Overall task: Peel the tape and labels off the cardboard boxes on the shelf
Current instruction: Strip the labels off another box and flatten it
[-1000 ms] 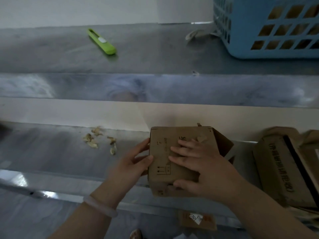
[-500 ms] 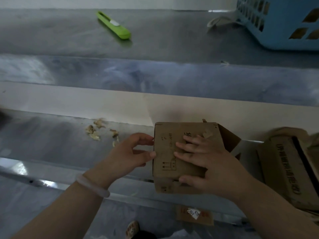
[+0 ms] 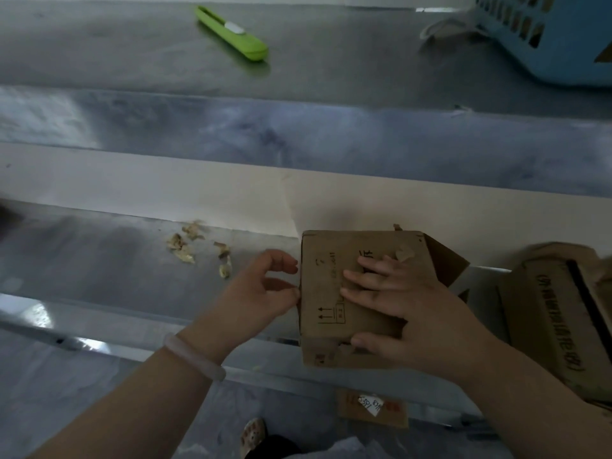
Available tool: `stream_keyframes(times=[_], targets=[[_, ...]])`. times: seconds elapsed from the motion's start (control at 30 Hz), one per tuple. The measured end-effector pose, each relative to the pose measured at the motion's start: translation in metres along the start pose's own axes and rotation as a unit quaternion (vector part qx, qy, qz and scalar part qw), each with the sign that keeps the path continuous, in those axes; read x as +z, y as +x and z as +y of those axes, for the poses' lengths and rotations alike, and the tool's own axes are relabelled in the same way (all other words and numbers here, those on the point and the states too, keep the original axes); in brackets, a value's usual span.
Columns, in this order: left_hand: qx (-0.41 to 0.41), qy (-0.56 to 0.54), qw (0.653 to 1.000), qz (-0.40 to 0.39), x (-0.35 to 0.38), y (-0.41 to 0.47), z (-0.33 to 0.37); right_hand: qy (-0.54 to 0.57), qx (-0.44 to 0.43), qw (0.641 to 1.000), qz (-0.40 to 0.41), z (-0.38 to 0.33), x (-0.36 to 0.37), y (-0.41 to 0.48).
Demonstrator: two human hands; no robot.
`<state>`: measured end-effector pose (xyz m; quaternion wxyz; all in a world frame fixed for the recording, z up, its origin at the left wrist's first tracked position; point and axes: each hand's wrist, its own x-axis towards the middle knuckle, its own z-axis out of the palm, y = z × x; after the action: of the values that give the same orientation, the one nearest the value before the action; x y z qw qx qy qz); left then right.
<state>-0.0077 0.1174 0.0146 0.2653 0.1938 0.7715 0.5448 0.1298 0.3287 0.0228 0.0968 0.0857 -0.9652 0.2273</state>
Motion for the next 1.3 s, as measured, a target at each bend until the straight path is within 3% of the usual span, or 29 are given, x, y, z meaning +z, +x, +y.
stream_keyframes(times=[0.07,0.27,0.33,0.4,0.47,0.53,0.83,1.07,1.3], targets=[[0.044,0.074,0.996,0.017,-0.001,0.002,0.004,-0.001,-0.003,1.0,-0.002,0.001,0.0,0.001],[0.018,0.08,0.994,0.066,0.003,0.006,0.002,-0.003,-0.003,1.0,0.002,0.002,0.0,0.001],[0.044,0.131,0.988,0.075,-0.001,0.005,0.003,0.0,0.0,1.0,-0.003,0.003,0.0,0.001],[0.115,0.235,0.962,0.085,-0.007,0.003,0.008,0.0,0.0,1.0,-0.011,0.003,0.0,0.001],[0.219,0.329,0.914,0.095,-0.011,0.004,0.013,0.001,-0.001,1.0,-0.012,0.003,0.0,0.001],[0.269,0.369,0.886,0.087,-0.011,0.005,0.013,0.0,-0.004,1.0,-0.004,0.004,0.0,0.002],[0.317,0.403,0.855,0.084,-0.008,0.013,0.017,0.011,-0.011,1.0,0.009,0.004,0.002,0.003],[0.286,0.387,0.876,0.032,-0.011,0.018,0.027,0.013,0.015,1.0,-0.017,0.003,0.0,0.002],[0.295,0.461,0.837,0.01,-0.006,0.021,0.038,0.019,0.019,0.999,-0.025,0.003,0.002,0.003]])
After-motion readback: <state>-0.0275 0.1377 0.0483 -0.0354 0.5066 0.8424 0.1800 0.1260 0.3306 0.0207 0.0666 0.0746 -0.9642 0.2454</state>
